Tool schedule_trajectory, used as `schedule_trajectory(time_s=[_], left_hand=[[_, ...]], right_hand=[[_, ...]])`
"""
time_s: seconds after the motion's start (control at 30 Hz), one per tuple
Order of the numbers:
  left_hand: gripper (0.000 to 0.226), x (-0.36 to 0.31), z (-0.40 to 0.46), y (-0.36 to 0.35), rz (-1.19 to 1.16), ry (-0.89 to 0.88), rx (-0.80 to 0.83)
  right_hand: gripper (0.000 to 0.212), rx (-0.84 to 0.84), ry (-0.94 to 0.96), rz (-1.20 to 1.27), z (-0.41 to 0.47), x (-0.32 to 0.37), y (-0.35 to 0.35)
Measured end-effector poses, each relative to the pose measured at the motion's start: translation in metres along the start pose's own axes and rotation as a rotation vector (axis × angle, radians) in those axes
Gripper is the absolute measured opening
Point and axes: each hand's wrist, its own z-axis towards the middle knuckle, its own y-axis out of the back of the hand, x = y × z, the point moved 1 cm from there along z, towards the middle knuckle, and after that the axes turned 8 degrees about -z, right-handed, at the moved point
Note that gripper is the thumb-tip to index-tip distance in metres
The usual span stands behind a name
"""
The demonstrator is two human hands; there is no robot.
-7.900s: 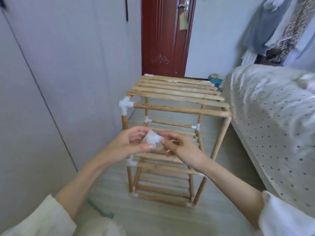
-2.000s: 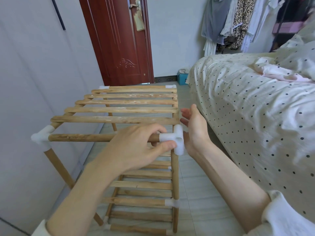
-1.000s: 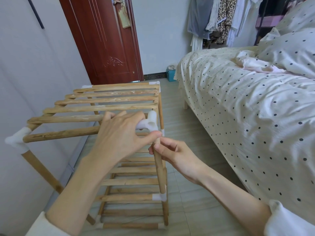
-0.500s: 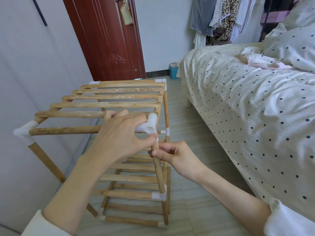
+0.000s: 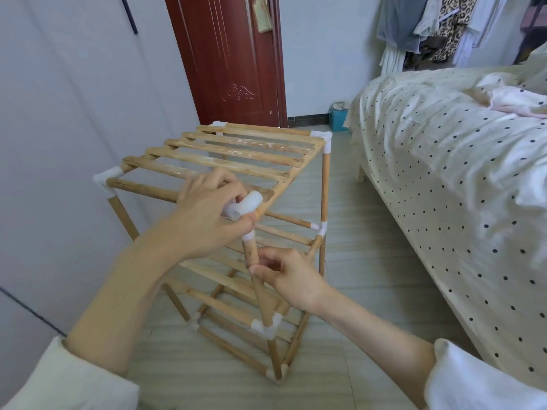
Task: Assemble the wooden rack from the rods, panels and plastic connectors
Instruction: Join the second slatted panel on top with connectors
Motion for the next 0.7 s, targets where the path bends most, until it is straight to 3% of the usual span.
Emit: schedule_trajectory(time_s=[0.1, 0.17, 0.23, 0.3, 0.4, 0.5, 0.7], left_hand=[[0.056, 0.011, -0.015, 0.016, -0.074, -0.012, 0.074], [0.044, 0.021, -0.026, 0.026, -0.112, 0.005, 0.143], [0.025, 0.033, -0.038, 0.037, -0.173, 0.041, 0.202], [0.032, 0.045, -0.049, 0.047, -0.204, 0.073, 0.197], [0.045, 0.055, -0.056, 0.049, -0.200, 0.061, 0.107], [0.049, 0.057, -0.056, 0.036, -0.125, 0.108, -0.054], [0.030, 0.072, -0.056, 0.022, -0.007, 0.033, -0.243]], right_hand=[[0.012, 0.024, 0.069, -0.124, 0.001, 0.008, -0.017], [0.012, 0.076, 0.066, -0.089, 0.007, 0.014, -0.028], [0.019, 0.139, 0.025, 0.053, 0.014, 0.021, -0.033], [0.029, 0.166, -0.041, 0.328, 0.021, 0.031, -0.026], [0.027, 0.179, -0.116, 0.828, 0.029, 0.049, -0.014], [0.019, 0.154, -0.193, 1.100, 0.034, 0.063, -0.020], [0.031, 0.045, -0.159, 1.134, 0.039, 0.075, -0.029]])
